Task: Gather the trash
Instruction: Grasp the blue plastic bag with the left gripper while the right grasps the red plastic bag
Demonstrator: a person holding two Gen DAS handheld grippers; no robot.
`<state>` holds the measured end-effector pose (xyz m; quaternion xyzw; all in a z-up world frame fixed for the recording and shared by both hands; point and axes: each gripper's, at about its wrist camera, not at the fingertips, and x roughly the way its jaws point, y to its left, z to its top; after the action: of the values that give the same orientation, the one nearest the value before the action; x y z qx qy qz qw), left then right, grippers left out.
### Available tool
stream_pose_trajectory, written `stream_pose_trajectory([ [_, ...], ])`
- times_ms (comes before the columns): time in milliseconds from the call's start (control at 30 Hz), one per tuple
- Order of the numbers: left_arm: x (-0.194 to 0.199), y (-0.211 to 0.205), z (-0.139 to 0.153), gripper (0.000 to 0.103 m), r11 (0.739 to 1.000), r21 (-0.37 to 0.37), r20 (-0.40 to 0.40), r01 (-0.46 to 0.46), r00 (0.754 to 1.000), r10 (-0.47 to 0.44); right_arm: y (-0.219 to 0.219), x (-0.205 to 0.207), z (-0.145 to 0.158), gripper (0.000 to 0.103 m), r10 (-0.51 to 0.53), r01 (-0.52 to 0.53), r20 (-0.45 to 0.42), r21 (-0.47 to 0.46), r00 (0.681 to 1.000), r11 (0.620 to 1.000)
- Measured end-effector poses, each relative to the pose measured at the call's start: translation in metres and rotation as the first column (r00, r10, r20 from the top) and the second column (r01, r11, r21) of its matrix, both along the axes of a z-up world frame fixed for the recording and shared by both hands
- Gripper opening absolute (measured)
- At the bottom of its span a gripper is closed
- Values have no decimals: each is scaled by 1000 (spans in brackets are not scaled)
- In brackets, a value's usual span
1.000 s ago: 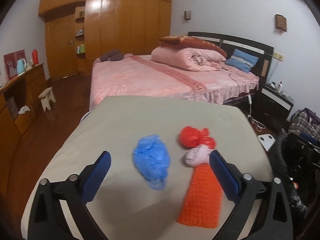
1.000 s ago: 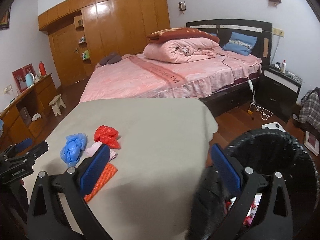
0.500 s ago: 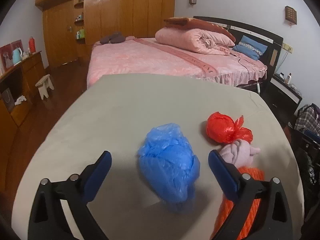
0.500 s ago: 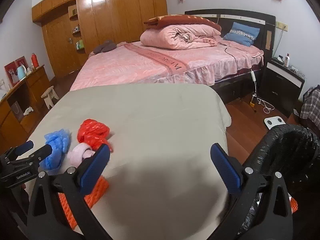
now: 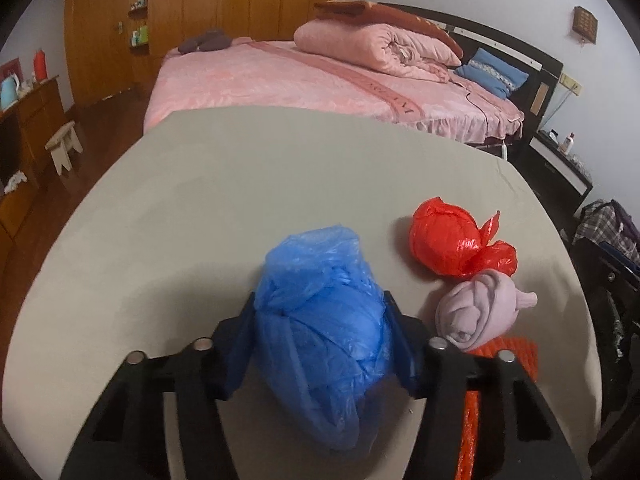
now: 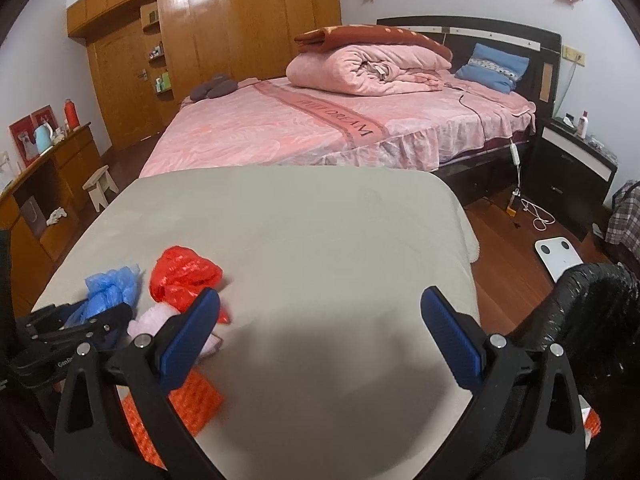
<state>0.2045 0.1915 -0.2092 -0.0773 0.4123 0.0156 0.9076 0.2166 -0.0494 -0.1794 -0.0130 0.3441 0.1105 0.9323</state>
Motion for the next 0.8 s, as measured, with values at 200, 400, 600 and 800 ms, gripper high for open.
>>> stream_pose_trajectory([
  [200, -2, 8, 11, 52, 999, 15, 52, -29, 998, 28, 23, 8, 4, 98, 47, -47, 4, 4, 999, 999],
  [400, 3, 32, 15, 52, 996, 51, 62, -77, 995, 74, 51, 18, 3, 98, 93, -93, -11, 14, 996, 996],
  [600, 0, 54, 14, 52, 990, 53, 64, -132, 990, 129, 80, 29, -10, 98, 133, -133, -57, 2, 989, 991],
  [800, 1, 62, 7, 52, 987, 44, 47, -151, 988, 149, 98, 39, -23, 98, 159, -161, -94, -12, 983, 987],
])
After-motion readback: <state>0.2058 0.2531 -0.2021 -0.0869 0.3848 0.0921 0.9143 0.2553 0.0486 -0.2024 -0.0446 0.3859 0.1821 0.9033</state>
